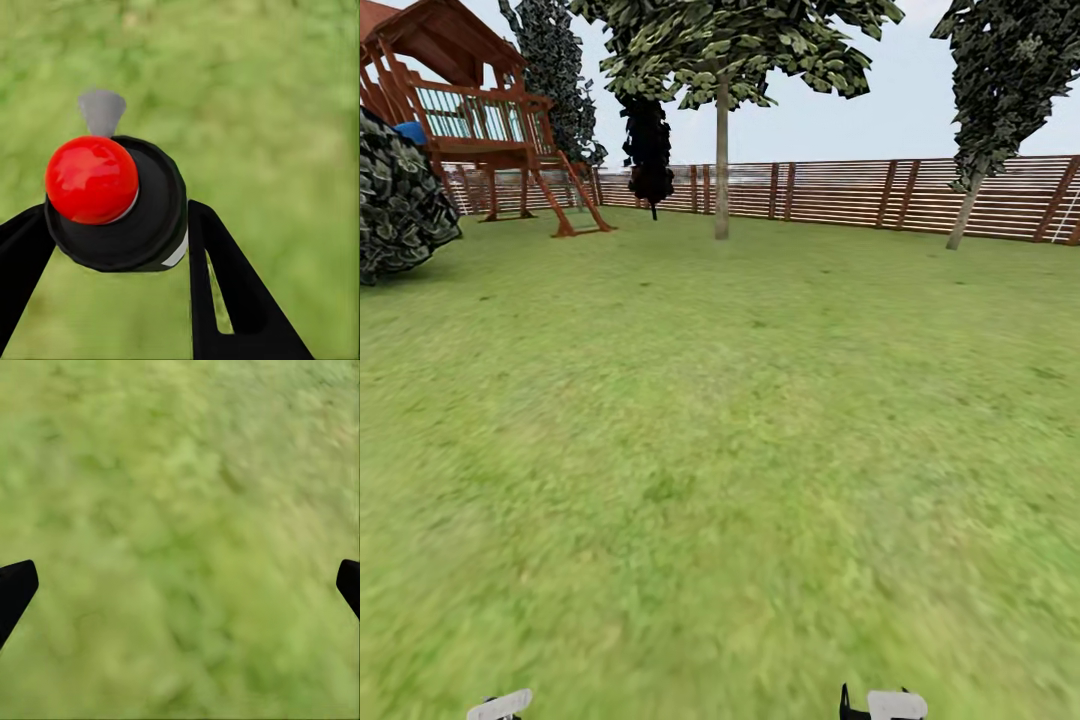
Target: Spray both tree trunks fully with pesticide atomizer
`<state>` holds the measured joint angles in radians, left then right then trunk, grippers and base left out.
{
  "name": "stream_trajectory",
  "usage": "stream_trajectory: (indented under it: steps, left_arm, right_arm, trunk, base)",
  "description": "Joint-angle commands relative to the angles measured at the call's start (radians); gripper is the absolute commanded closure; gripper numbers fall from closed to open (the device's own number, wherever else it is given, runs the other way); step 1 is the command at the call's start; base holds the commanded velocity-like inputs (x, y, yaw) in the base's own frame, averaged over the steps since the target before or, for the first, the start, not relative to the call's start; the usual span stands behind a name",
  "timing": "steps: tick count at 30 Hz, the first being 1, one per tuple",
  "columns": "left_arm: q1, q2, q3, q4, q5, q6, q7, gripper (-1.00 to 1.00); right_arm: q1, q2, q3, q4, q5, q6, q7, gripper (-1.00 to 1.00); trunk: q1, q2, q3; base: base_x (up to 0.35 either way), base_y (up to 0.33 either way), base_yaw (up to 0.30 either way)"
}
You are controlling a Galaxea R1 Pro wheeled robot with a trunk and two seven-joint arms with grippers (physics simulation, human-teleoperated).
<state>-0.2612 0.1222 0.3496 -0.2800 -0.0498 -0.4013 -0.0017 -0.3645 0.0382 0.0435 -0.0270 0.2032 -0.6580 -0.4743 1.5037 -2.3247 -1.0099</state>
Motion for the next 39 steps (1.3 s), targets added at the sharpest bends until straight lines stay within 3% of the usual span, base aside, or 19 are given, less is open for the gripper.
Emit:
stream_trajectory:
  steps: [1, 39]
  left_arm:
    - [-0.001, 0.000, 0.004, 0.001, -0.005, -0.004, 0.000, 1.00]
    - [-0.001, 0.001, 0.005, 0.001, -0.005, -0.004, 0.000, 1.00]
  right_arm:
    - [-0.001, 0.000, 0.004, 0.001, 0.007, 0.001, -0.010, -1.00]
    - [-0.001, 0.000, 0.004, 0.001, 0.007, 0.001, -0.010, -1.00]
  trunk:
    - [0.000, 0.000, -0.001]
    - [0.000, 0.000, -0.001]
  base:
    - [0.339, 0.000, 0.000]
    - [0.339, 0.000, 0.000]
